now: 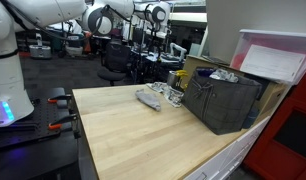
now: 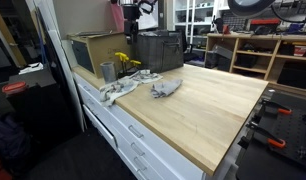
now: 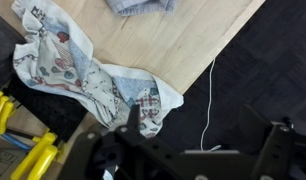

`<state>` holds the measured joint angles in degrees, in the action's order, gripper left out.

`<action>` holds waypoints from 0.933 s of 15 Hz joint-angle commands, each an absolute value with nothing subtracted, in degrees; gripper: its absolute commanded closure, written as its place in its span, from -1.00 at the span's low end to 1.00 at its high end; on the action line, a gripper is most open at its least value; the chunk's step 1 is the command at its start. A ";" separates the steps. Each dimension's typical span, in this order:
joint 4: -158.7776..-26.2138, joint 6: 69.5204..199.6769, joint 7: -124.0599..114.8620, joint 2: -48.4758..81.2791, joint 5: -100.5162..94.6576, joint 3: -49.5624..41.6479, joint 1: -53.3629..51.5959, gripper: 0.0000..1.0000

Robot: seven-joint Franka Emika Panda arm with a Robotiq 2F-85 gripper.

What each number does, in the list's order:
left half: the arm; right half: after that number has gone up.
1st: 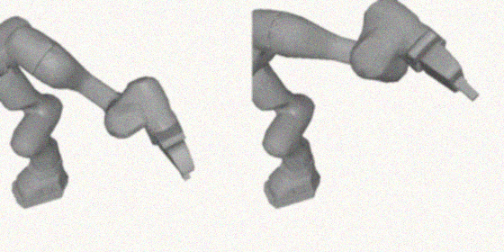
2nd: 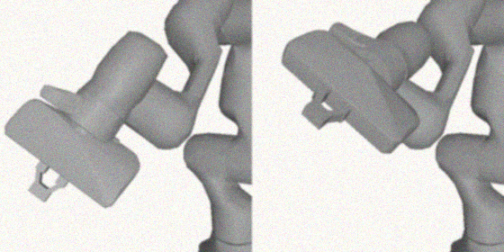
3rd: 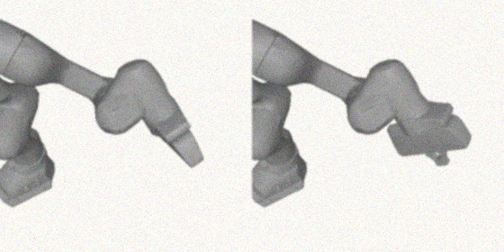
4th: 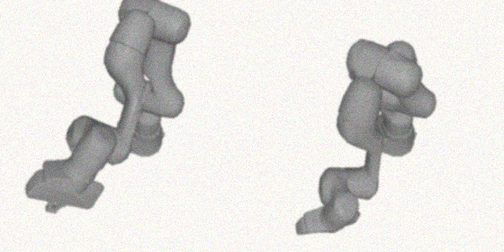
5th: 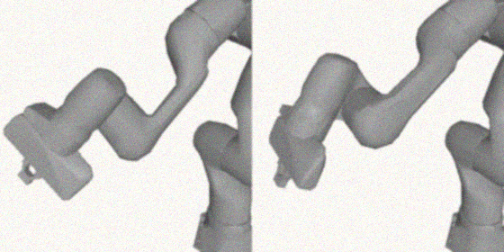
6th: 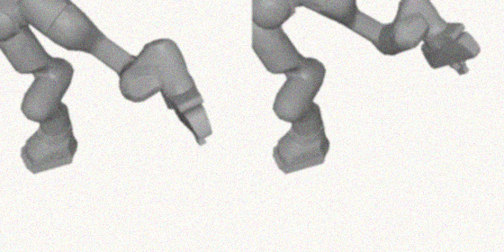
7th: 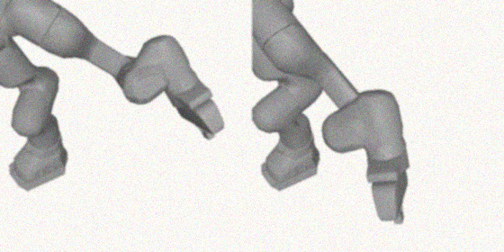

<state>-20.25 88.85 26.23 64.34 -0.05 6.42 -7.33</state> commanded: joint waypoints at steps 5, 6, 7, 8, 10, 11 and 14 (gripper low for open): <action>-21.51 85.50 29.75 57.09 4.27 9.14 -5.23 -1.00; -21.42 85.06 29.39 56.22 4.56 9.24 -5.11 -1.00; -21.42 84.20 29.15 55.26 4.80 9.21 -5.02 -1.00; -21.54 82.67 28.60 54.12 4.97 9.14 -4.90 -1.00; -21.62 79.53 26.97 51.91 5.23 9.01 -4.66 -1.00; -21.66 77.71 26.07 50.77 5.34 8.94 -4.56 -1.00; -21.86 71.04 23.15 47.24 5.91 8.95 -4.15 -1.00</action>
